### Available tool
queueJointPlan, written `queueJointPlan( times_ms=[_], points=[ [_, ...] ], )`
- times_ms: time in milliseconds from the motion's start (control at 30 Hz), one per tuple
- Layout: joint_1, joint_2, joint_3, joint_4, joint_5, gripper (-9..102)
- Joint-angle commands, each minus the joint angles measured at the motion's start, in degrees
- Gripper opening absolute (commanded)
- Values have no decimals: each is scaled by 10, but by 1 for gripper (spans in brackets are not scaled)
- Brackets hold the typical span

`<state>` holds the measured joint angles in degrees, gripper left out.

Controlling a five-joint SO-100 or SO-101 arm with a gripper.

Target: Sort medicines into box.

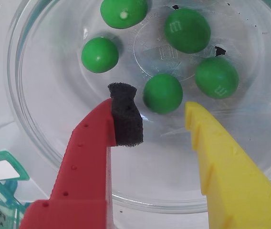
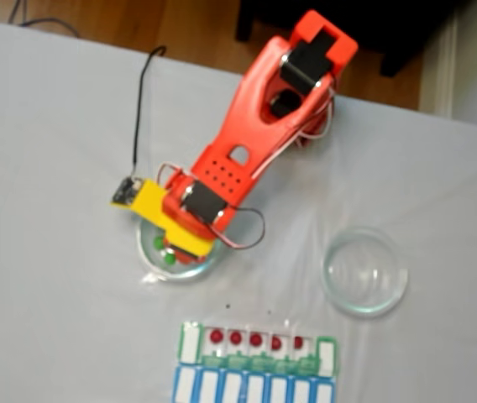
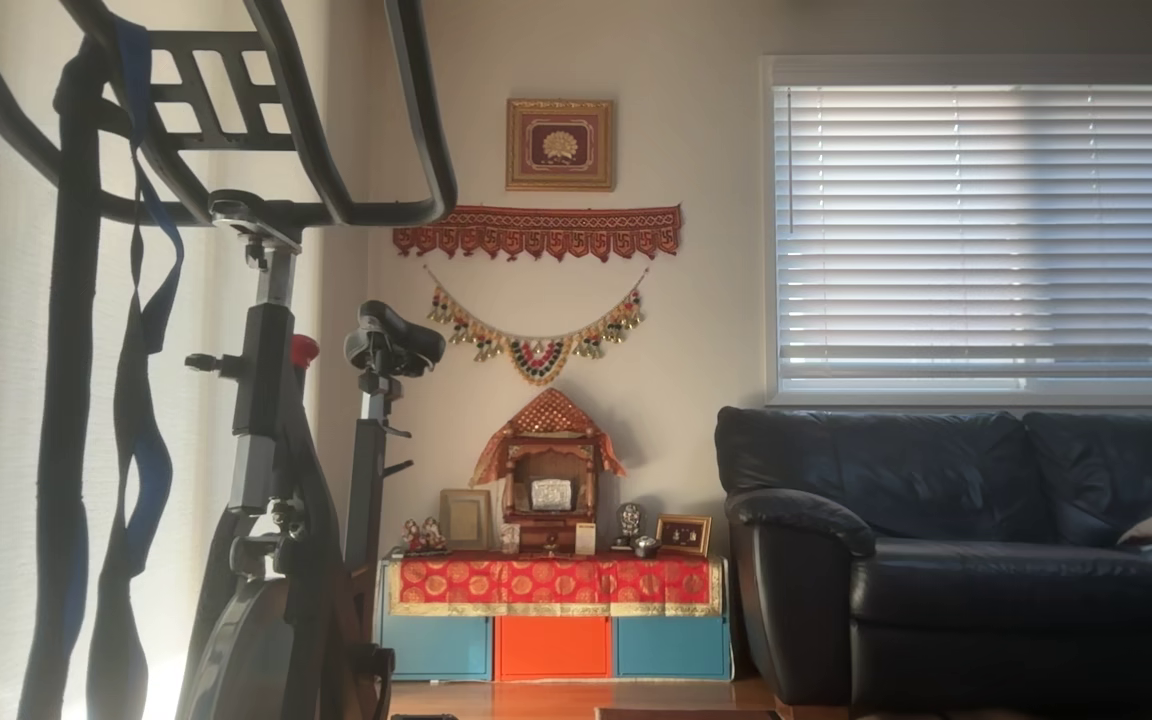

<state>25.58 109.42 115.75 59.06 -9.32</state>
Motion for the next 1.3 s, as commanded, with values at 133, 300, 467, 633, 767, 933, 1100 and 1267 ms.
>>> queueJointPlan(
  times_ms=[133, 300, 467, 633, 767, 933, 1100, 1267],
  points=[
    [-3, 3, -9, -9, 8, 22],
    [-3, -3, -9, -11, 7, 22],
    [-4, -11, -9, -11, 7, 21],
    [-5, -17, -9, -14, 8, 21],
    [-9, -18, -4, -17, 9, 19],
    [-11, -18, -4, -15, 7, 9],
    [-13, -25, -11, -8, 1, 2],
    [-13, -21, -10, -6, 0, 1]
  ],
)
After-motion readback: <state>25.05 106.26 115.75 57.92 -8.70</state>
